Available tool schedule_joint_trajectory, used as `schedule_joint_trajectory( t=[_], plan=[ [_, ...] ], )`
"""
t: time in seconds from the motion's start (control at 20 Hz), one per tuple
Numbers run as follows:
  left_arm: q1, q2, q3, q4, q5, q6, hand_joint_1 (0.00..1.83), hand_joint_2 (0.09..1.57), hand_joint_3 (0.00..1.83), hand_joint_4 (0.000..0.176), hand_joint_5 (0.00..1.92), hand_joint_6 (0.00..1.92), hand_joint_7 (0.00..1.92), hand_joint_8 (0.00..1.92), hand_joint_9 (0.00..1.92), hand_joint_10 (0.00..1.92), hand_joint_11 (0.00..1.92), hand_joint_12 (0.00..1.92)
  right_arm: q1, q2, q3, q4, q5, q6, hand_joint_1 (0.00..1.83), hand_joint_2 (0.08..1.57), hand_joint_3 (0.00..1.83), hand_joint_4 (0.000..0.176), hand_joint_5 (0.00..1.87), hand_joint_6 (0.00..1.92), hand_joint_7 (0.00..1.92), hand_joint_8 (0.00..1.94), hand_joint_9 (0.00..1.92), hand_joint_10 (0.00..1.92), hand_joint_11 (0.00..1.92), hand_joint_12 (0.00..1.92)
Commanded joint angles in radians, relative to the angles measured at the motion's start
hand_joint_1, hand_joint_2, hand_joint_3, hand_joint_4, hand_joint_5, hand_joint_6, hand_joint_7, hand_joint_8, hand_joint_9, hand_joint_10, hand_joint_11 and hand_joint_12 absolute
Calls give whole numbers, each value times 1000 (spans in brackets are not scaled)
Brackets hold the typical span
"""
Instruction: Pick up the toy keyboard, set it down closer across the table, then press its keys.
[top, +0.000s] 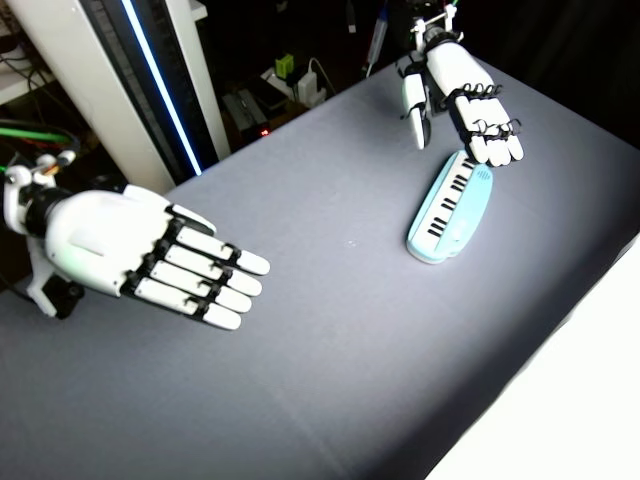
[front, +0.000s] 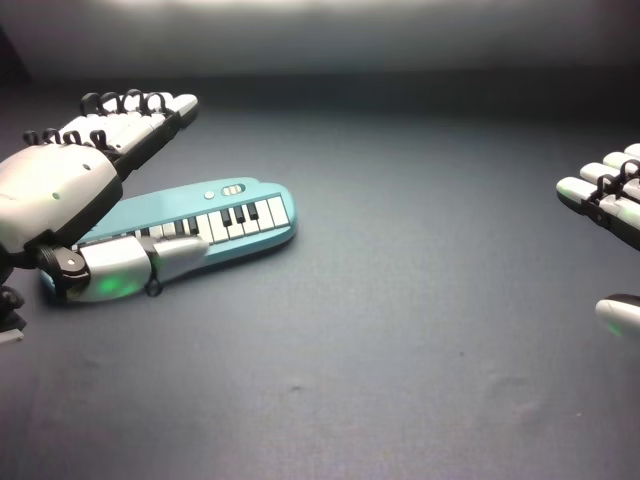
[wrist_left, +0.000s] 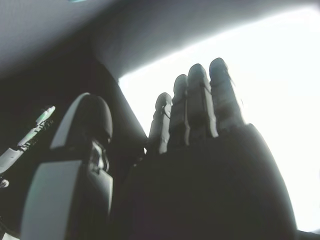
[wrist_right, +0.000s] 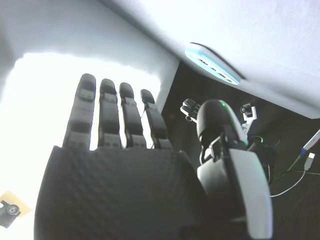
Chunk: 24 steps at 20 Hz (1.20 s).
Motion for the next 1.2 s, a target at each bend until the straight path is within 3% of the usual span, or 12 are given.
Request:
schedule_joint_trajectory(
  t=[0.0,0.2,0.25,0.4,0.45,0.55,0.85,0.9,0.95,1.05,1.1,1.15],
  plan=[
    [-7,-7,9,7,-115,-2,598,1138,12,43,0,0,0,0,0,0,0,0,2,1,2,-9,127,1,135,1409,11,11,0,0,0,0,0,0,0,0],
    [-11,-17,34,-17,-42,21,591,1097,0,72,0,0,0,0,0,0,0,0,1,1,3,-8,127,1,190,1408,1,11,0,0,0,0,0,0,0,0],
    [-17,-26,50,-44,-2,43,617,1086,0,57,0,0,0,0,0,0,0,0,0,1,3,-8,127,1,180,1406,0,17,0,0,0,0,0,0,0,0],
    [-32,-53,100,-106,90,71,649,1066,0,51,0,0,0,0,0,0,0,0,-3,1,3,-6,127,2,158,1409,2,17,0,0,0,0,0,0,0,0],
    [-42,-67,120,-129,126,85,677,1040,0,40,0,0,0,0,0,0,0,0,-6,1,3,-3,127,3,158,1409,2,15,0,0,0,0,0,0,0,0],
    [-62,-85,144,-161,178,124,707,1007,0,48,0,0,0,0,0,0,0,0,-8,1,3,0,127,4,159,1403,0,18,0,0,0,0,0,0,0,0],
    [-112,-151,233,-207,341,180,789,924,0,124,0,0,0,0,0,0,0,0,-9,1,3,0,127,9,169,1393,0,10,0,0,0,0,0,0,0,0],
    [-112,-156,239,-210,352,180,803,929,0,128,0,0,0,0,0,0,0,0,-9,1,3,0,127,10,178,1390,0,14,0,0,0,0,0,0,0,0],
    [-113,-162,247,-214,363,181,812,924,0,126,0,0,0,0,0,0,0,0,-10,1,3,0,127,12,182,1392,0,5,0,0,0,0,0,0,0,0],
    [-114,-175,263,-225,383,181,878,936,0,108,0,0,0,0,0,0,0,0,-11,1,3,0,129,16,212,1393,0,10,0,0,0,0,0,0,0,0],
    [-115,-181,270,-228,392,181,927,955,6,86,0,0,0,0,0,0,4,2,-12,1,2,0,131,19,198,1395,0,7,0,0,0,0,0,0,0,0],
    [-116,-183,273,-231,395,181,948,983,15,81,0,0,0,0,0,0,66,33,-12,1,2,0,133,23,182,1397,1,6,0,0,0,0,0,0,0,0]
  ],
)
